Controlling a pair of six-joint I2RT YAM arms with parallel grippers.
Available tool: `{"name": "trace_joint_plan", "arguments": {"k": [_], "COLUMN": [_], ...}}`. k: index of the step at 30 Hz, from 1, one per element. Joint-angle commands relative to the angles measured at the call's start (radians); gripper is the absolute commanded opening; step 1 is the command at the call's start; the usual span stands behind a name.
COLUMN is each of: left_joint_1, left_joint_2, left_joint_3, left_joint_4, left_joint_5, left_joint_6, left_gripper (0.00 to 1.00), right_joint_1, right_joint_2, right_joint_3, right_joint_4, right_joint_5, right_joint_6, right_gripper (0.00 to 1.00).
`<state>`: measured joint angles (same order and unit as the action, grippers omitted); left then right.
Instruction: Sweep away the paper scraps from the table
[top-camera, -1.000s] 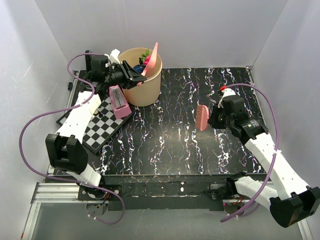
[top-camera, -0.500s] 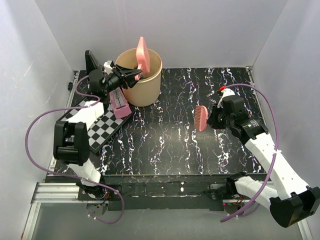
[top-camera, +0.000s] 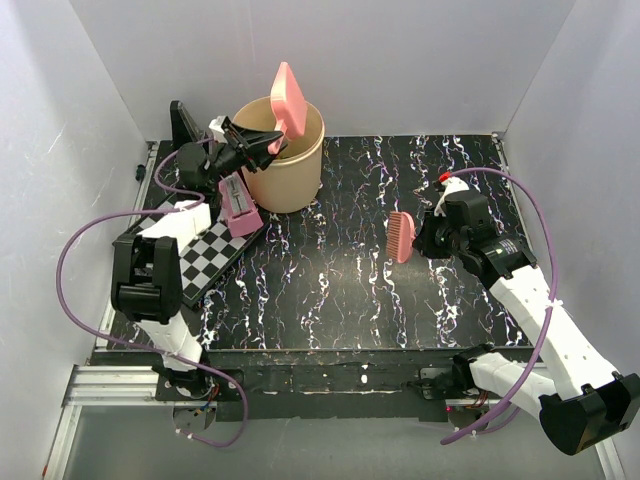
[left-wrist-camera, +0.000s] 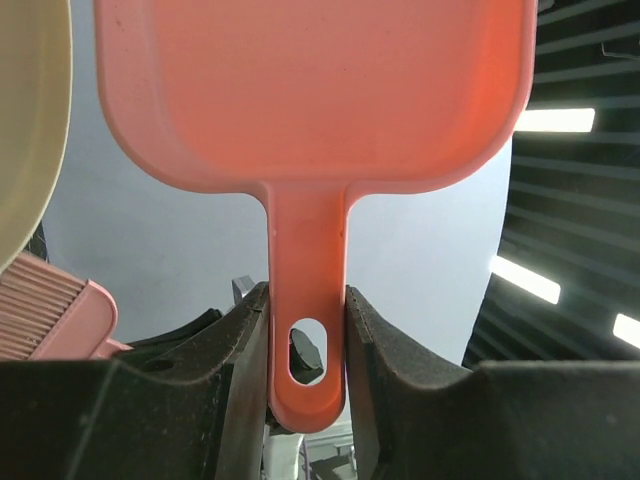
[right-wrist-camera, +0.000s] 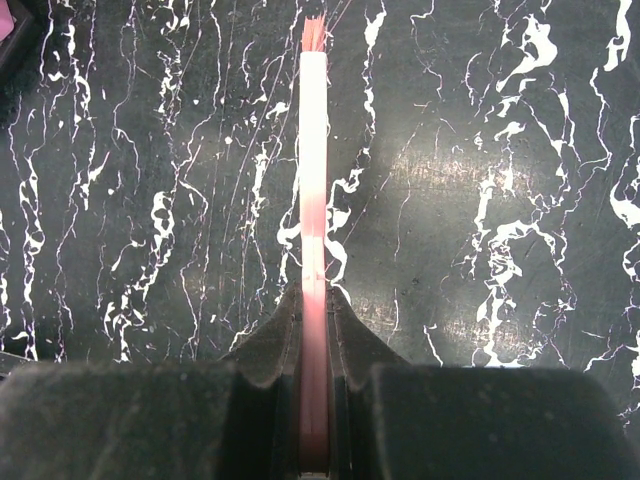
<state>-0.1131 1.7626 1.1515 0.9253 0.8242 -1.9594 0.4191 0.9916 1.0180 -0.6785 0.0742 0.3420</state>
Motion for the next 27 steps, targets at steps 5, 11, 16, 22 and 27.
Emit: {"name": "trace_joint_plan", "arguments": {"k": [5, 11, 16, 22, 27], "left_joint_1": [0.007, -0.019, -0.179, -0.503, -0.678], "left_joint_2": [-0.247, -0.354, -0.426, -0.471, -0.485], "left_joint_3": [0.181, 0.281, 0.33, 0.28, 0.154], "left_joint_4": [-0.72, -1.238, -1.506, -1.608, -1.609], "left_joint_5": [-0.016, -0.207, -0.495, -0.931, -1.187], "left_joint_6": [0.536, 0.982, 1.295, 1.481, 1.522], "left_gripper": [0.0, 0.0, 0.0, 0.0, 0.0], "right_joint_1": [-0.002, 0.0, 0.0, 0.0, -0.002], "right_joint_2": [-0.033, -0.086, -0.157, -0.228, -0.252], "right_joint_3": [0.027, -0.002, -0.044, -0.116, -0.156], "right_joint_4": [0.027, 0.059, 0.121, 0.175, 0.183], "right_joint_5": [-0.017, -0.025, -0.025, 0.016, 0.05], "right_joint_6": [0.006, 0.006, 0.023, 0.086, 0.111], "right_gripper": [0.01, 0.01, 0.01, 0.01, 0.01]}}
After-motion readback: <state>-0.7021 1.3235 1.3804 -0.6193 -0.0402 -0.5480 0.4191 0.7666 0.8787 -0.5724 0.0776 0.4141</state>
